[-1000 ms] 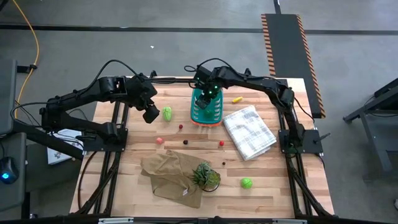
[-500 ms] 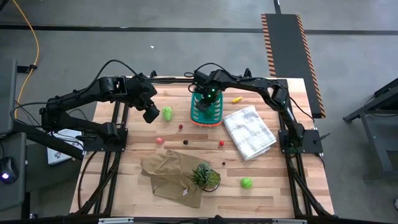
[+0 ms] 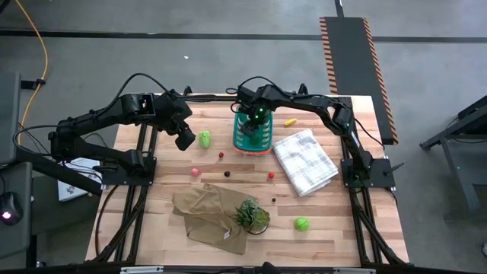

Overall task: Pick and placing Produce into tupperware
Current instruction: Put the red strawberry into the green basket, then put the yellow corn into the green basket

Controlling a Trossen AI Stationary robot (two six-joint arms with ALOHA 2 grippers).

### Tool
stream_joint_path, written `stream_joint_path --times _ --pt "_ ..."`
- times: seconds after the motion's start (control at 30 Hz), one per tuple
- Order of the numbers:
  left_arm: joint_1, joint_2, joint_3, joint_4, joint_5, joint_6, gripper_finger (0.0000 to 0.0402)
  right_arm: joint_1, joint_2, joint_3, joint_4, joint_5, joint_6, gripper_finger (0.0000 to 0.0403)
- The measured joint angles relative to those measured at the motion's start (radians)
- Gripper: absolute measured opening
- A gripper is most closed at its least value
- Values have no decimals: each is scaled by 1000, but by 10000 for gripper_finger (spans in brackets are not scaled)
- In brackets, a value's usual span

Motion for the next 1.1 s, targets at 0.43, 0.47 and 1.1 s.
stream_joint_path --times 0.43,0.47,1.1 --pt "0 0 0 -1 -4 0 248 -1 0 67 -24 0 -20 198" --pt "0 0 0 -2 -4 0 248 -1 0 86 -34 0 -25 198" --pt "0 0 0 -38 -1 -1 248 38 -89 375 -365 101 -128 179"
